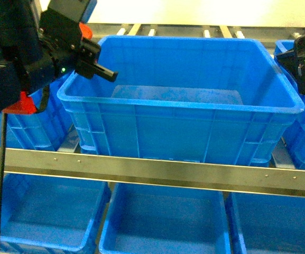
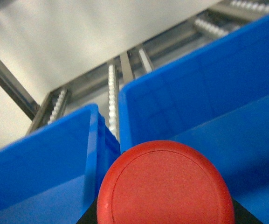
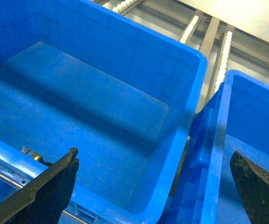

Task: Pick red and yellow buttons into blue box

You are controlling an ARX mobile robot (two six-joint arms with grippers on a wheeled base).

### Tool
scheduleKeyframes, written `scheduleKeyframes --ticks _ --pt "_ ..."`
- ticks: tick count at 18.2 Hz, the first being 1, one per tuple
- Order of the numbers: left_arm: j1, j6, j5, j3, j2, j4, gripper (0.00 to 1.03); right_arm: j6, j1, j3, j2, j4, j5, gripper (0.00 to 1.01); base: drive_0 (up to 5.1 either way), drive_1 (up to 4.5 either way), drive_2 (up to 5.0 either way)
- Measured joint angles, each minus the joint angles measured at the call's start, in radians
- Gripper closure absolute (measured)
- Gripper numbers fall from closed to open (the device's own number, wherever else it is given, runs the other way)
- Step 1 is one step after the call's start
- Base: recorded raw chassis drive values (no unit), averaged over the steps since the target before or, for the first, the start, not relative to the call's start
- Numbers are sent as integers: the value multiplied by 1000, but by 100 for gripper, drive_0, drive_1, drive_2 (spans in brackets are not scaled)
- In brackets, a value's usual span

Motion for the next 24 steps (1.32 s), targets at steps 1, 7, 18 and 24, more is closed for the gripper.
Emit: scheduleKeyframes --ticks 1,7,18,24 --pt "2 2 1 46 43 -37 79 0 0 0 0 0 0 3 0 0 0" --pt "-21 -18 9 167 119 -106 59 -1 0 0 0 0 0 3 0 0 0" --pt "-24 -13 34 60 67 -12 5 -2 0 0 0 0 0 3 0 0 0" --pt "5 35 71 -335 -227 260 5 -2 0 0 0 0 0 3 0 0 0"
